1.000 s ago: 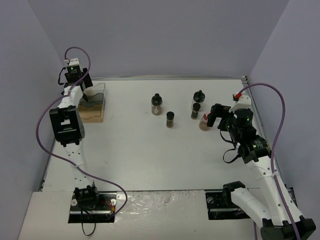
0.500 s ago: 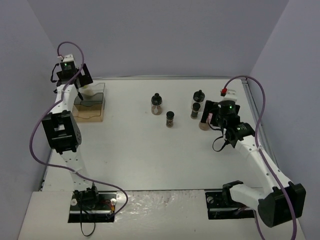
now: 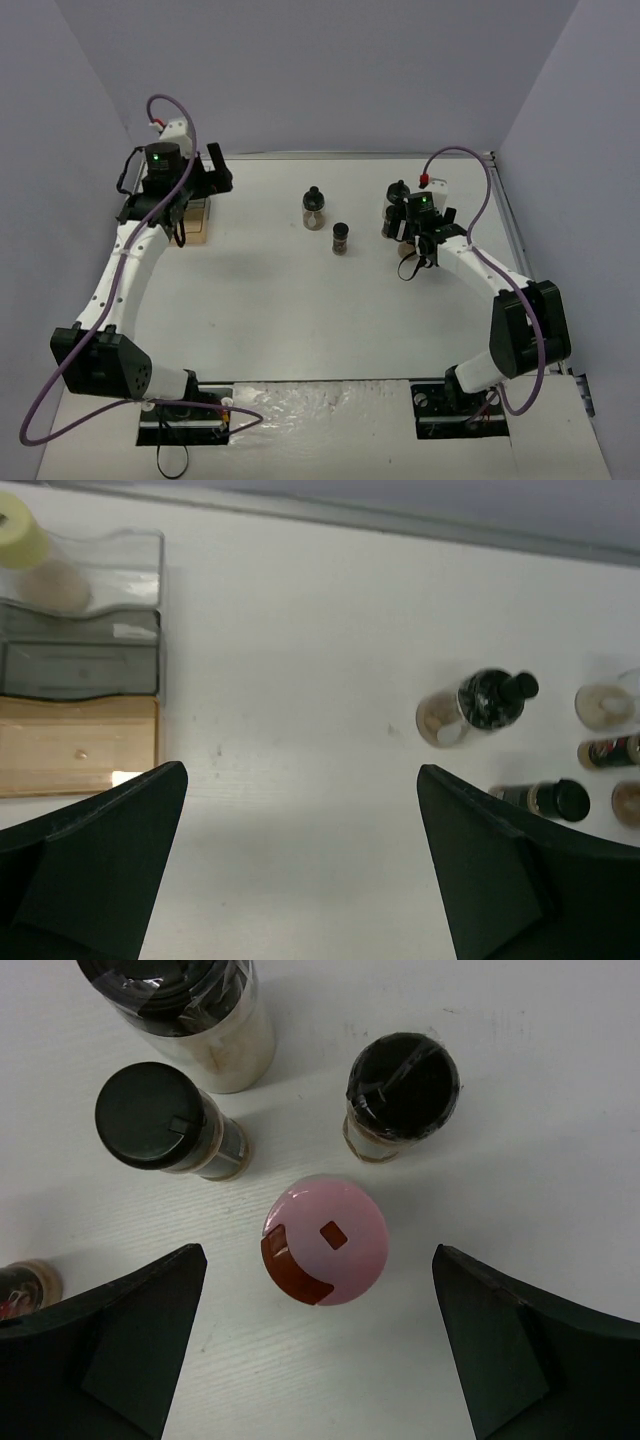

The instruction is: Organize the condiment bottles

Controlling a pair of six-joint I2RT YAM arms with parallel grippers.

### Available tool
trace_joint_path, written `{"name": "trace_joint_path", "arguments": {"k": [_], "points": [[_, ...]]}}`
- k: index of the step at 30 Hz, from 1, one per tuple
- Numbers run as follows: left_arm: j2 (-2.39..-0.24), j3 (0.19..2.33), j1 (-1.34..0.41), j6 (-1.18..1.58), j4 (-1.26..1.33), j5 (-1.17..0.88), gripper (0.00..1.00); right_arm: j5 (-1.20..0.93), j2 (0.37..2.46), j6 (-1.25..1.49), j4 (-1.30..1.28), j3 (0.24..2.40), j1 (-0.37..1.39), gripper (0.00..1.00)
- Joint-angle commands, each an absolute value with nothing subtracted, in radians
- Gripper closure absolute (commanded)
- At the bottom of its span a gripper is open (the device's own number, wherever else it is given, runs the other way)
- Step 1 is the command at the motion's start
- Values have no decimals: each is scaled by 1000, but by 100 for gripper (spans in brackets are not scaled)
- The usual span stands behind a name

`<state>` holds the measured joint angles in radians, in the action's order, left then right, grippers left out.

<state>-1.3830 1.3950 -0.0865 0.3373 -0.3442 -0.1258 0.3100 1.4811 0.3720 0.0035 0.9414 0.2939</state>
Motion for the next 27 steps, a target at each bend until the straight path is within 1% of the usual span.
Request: {"name": "trace_joint_path", "arguments": {"k": [1, 5, 8, 13, 15, 17, 20, 23, 27], "points": [[-1338, 1344, -190, 291, -407, -131, 3, 415, 1538, 424, 104, 1009, 299, 11], [-1274, 1285, -253, 242, -409, -124, 3, 401, 1581, 437, 123, 1008, 302, 15], [-1234, 1230, -264, 221, -399, -131, 3, 398, 1601, 433, 139, 997, 302, 22], [-1197, 1192, -270, 193, -403, -121, 3, 405, 1583, 406, 151, 973, 314, 44], [-1191, 1190, -270, 190, -409, -115, 3, 427, 1552, 380, 148, 960, 337, 58], [-1188, 1194, -270, 190, -414, -117, 3, 448, 1497, 353, 132, 954, 381, 66], [-1187, 1202, -272, 192, -420, -118, 3, 456, 1440, 333, 85, 955, 449, 72], [-1183, 1219, -272, 197, -438, -121, 3, 461, 1355, 305, 19, 997, 563, 73], [-1164, 1245, -272, 212, -471, -117, 3, 400, 1326, 266, -104, 1174, 698, 73]]}}
